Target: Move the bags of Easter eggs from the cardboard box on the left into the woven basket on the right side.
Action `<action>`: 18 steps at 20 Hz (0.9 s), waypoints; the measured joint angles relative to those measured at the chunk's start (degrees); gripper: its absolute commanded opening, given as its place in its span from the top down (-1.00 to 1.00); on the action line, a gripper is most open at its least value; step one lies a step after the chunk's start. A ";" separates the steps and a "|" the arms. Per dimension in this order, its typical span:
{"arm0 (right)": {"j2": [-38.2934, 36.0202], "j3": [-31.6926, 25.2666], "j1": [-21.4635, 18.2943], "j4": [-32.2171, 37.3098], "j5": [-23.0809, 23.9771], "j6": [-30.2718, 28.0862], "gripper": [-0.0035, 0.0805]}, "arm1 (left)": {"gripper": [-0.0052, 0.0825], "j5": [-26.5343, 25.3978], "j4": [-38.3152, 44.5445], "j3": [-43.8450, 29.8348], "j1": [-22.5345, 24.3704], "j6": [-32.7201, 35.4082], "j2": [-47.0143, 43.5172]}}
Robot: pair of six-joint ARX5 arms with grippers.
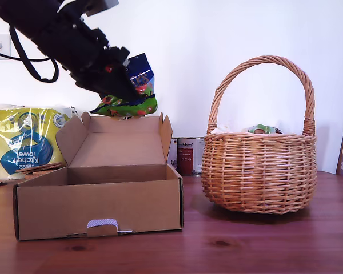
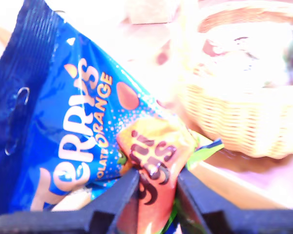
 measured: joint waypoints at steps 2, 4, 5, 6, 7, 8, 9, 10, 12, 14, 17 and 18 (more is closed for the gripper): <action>0.00 0.09 0.00 -1.49 1.99 -0.04 0.95 | 0.64 1.29 -1.22 0.00 -2.12 -1.68 -1.29; 0.00 0.09 0.00 -3.39 3.76 -1.46 0.95 | 0.64 2.67 -1.22 0.00 -4.87 -3.32 -2.08; 0.00 0.09 0.00 -4.02 4.22 -2.29 0.95 | 0.64 3.17 -1.16 0.00 -6.49 -4.33 -2.12; 0.00 0.09 0.00 -4.37 4.92 -2.93 0.95 | 0.64 3.58 -1.16 0.00 -8.15 -4.96 -2.12; 0.00 0.09 0.00 -4.44 5.27 -3.04 0.95 | 0.64 3.76 -0.55 0.00 -9.75 -5.40 -2.12; 0.00 0.09 0.00 -4.44 5.33 -3.04 0.95 | 0.64 3.85 0.77 0.00 -11.30 -6.25 -2.12; 0.00 0.09 0.00 -4.44 5.31 -3.04 0.94 | 0.64 3.87 2.73 0.00 -12.74 -6.86 -2.12; 0.00 0.09 0.00 -4.46 5.31 -3.04 0.94 | 0.64 3.87 5.25 0.00 -13.99 -7.67 -2.12; 0.00 0.09 0.00 -4.48 5.31 -3.04 0.95 | 0.64 4.00 10.99 0.00 -15.87 -8.98 -2.01; 0.00 0.09 0.00 -4.50 5.33 -3.04 0.95 | 0.64 4.00 17.05 0.02 -16.74 -10.12 -0.87; 0.00 0.09 0.00 -4.48 5.31 -3.04 0.95 | 0.64 3.96 23.45 0.04 -16.81 -11.67 3.98; 0.00 0.09 0.00 -4.50 5.31 -3.04 0.95 | 0.64 3.96 24.00 0.26 -16.83 -12.13 6.05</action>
